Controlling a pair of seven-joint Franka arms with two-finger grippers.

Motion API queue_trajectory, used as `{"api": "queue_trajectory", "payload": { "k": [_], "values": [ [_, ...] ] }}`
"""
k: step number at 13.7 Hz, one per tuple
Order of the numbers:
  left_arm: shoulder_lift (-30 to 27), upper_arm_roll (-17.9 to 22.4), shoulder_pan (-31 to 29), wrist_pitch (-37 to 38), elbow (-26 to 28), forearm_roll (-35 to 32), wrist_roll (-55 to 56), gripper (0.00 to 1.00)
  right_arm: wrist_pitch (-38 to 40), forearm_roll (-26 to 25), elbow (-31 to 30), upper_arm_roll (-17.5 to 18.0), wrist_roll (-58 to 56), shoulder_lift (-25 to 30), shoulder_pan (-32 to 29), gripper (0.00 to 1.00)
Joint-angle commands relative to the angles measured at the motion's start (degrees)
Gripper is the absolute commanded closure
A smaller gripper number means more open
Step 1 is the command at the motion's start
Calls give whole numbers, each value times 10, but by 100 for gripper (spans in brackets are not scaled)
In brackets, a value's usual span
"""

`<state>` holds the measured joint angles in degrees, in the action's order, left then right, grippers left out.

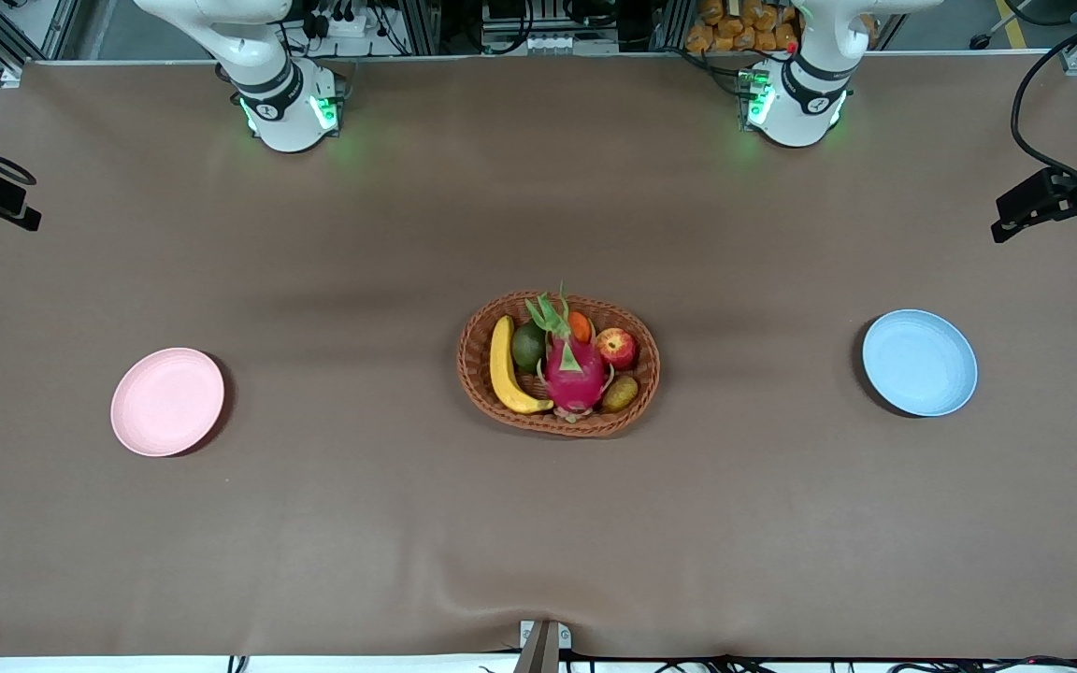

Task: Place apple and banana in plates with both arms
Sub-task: 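Move the left gripper over the fruit basket toward the red apple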

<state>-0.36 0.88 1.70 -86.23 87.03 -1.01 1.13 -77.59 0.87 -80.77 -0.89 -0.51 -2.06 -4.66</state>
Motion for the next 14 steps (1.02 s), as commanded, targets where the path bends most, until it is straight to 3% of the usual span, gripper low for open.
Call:
{"api": "queue_trajectory", "payload": {
  "k": [1,6,14],
  "values": [
    [0,-2,0,7,-4,-9,-9,0,2,-11,6,2,3,-2,4,0],
    [2,-2,-6,8,-2,-2,-10,0,2,-11,6,2,3,-2,4,0],
    [72,-20,21,2,7,28,-24,0,2,-11,6,2,3,-2,4,0]
  ]
}}
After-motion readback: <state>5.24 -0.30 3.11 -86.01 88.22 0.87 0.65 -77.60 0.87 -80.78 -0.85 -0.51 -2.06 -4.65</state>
